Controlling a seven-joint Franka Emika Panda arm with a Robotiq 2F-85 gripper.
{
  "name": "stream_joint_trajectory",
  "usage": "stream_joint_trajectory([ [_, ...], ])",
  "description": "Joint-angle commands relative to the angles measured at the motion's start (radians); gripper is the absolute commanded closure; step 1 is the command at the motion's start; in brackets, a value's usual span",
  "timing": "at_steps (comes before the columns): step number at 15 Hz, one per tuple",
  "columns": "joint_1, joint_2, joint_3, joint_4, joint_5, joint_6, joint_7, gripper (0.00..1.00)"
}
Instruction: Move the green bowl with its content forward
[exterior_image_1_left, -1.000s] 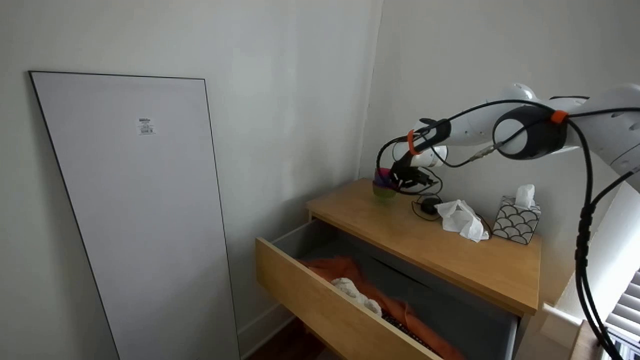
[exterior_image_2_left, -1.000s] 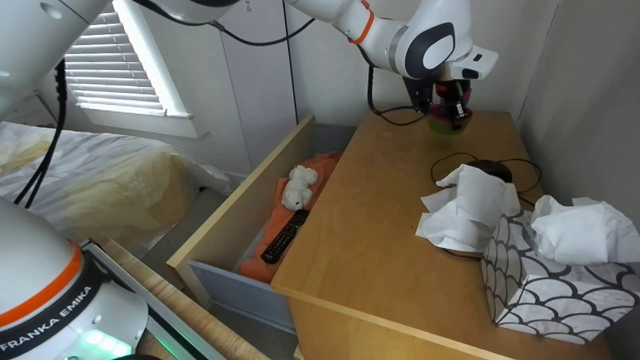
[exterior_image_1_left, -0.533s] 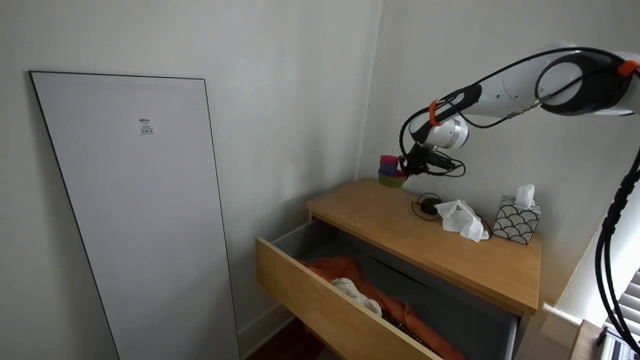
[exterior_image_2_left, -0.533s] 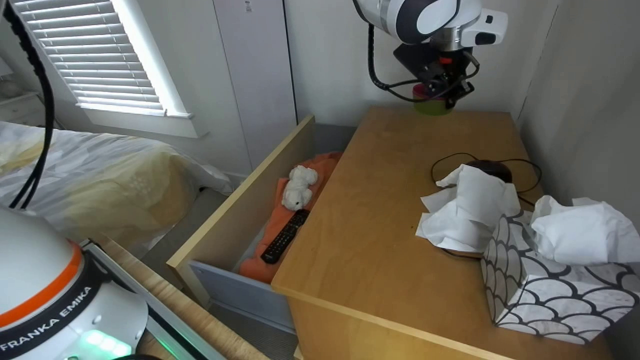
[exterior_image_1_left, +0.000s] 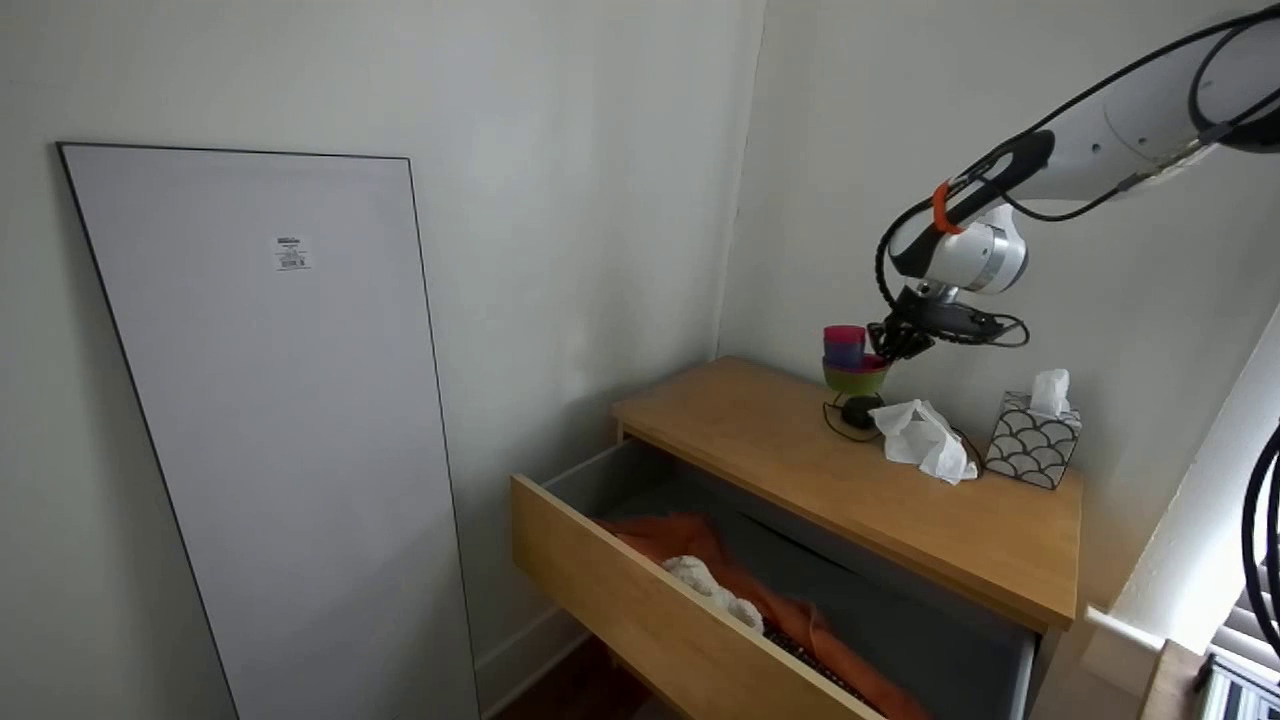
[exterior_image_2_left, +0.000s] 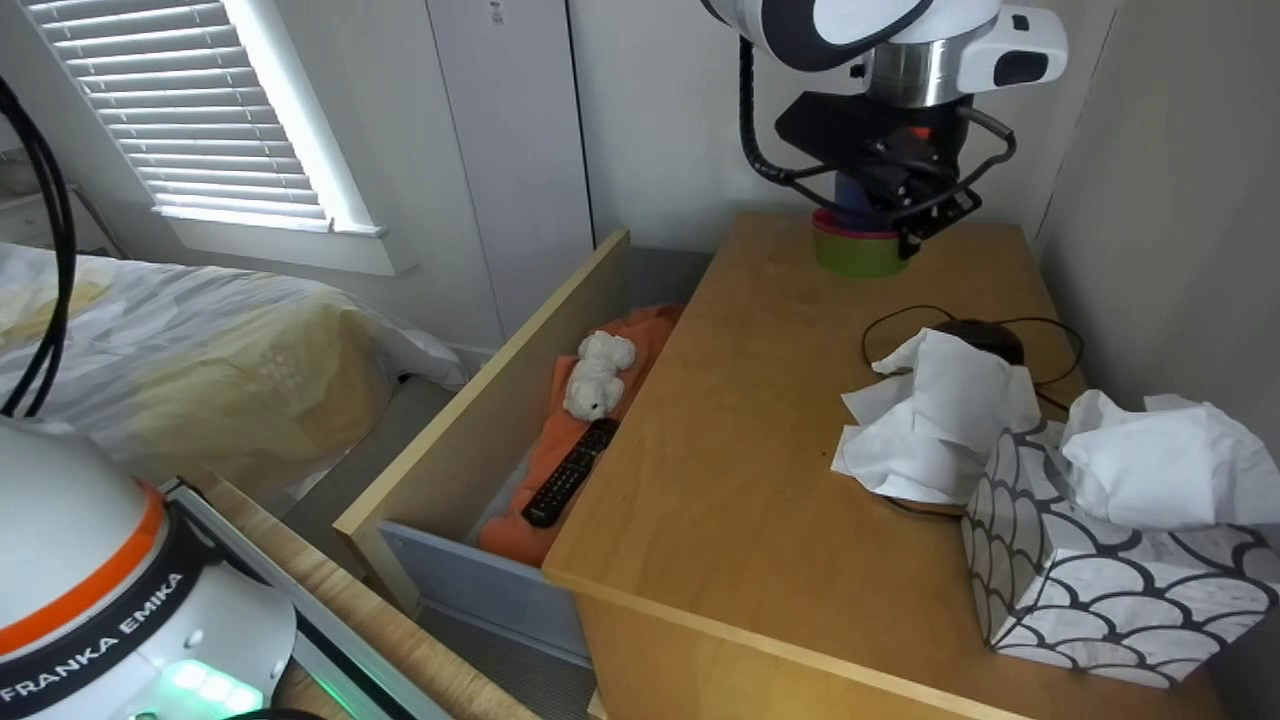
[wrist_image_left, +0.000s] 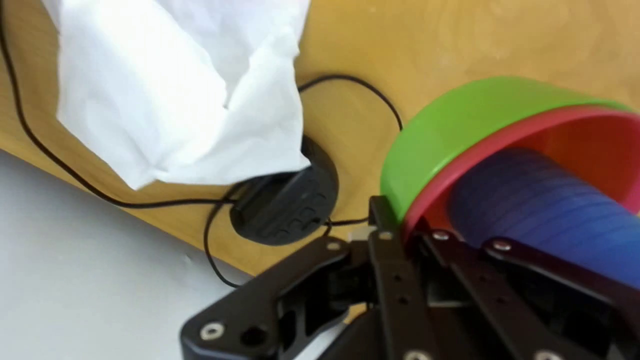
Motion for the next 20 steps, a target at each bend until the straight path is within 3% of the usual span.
stream_joint_trajectory([
  [1, 0.012, -0.156, -0.025, -0.214, -0.012, 0.012, -0.092, 0.98],
  [4, 0.036, -0.217, -0.040, -0.294, -0.013, -0.003, -0.113, 0.98],
  [5, 0.032, -0.139, -0.045, -0.207, 0.002, -0.003, -0.102, 0.93],
  [10, 0.051, -0.187, -0.051, -0.261, 0.002, -0.003, -0.103, 0.93],
  [11, 0.051, -0.187, -0.051, -0.261, 0.002, -0.003, -0.104, 0.98],
  [17, 0.048, -0.163, -0.020, -0.328, 0.036, 0.106, -0.254, 0.98],
  [20, 0.017, -0.148, 0.003, -0.358, 0.071, 0.106, -0.357, 0.98],
])
